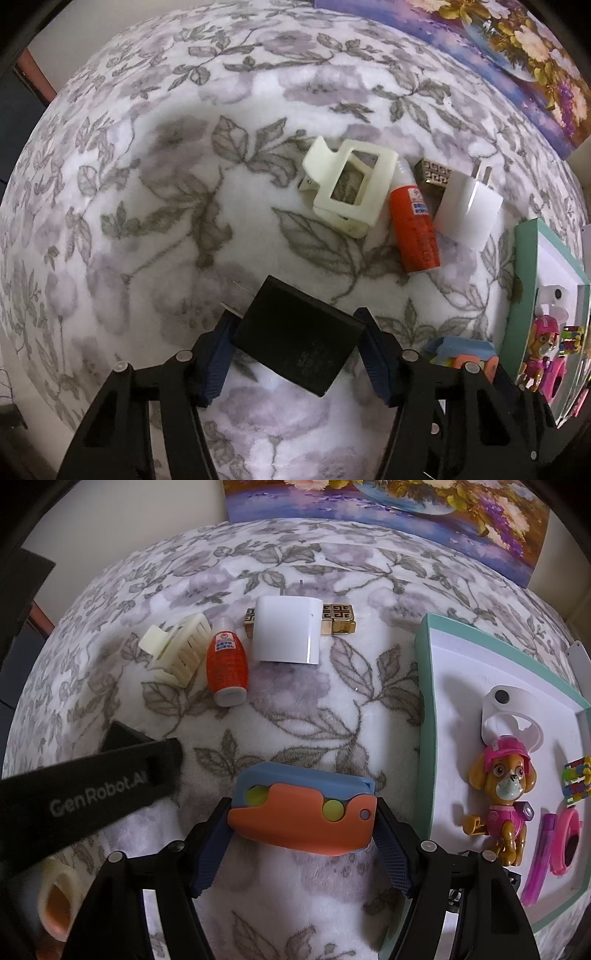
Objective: Organize rigid objects
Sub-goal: 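Carry the black charger and orange toy into the tray and open both tools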
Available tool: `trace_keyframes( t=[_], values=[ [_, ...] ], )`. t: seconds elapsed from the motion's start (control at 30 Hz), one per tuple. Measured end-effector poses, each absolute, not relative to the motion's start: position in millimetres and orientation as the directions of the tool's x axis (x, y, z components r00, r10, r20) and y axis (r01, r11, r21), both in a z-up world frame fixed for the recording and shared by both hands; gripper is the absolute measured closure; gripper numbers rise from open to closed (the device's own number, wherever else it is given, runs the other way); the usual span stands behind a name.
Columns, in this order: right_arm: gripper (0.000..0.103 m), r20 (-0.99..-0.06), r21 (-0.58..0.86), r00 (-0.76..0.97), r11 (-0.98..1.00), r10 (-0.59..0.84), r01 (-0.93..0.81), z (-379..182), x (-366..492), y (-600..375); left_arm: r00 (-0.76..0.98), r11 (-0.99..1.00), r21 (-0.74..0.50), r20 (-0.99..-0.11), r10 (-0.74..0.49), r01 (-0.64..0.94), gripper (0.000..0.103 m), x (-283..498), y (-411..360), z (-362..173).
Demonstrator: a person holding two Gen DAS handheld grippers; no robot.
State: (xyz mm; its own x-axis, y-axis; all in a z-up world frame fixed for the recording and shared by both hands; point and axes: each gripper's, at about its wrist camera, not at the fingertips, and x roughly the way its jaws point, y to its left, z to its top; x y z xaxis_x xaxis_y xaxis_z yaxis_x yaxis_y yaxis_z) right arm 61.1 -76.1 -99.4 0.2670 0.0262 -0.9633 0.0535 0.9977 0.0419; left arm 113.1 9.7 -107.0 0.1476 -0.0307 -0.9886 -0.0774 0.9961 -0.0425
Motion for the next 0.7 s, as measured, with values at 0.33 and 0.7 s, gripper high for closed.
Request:
trace_keyframes(
  t=[0.33,0.7],
  values=[
    [0.028,-0.958,0.124,0.269,0.988,0.096,0.089,-91,62,-90,0.232,0.992,-0.076,-0.972,-0.05,-0.104,0.039,112,35,-71],
    [0.028,-0.92,0.2,0.377,0.955,0.105,0.221,-32,49,-150,0.399,0.994,-0.082,-0.916,-0.046,-0.074,0.039,99,25,-2]
  ],
)
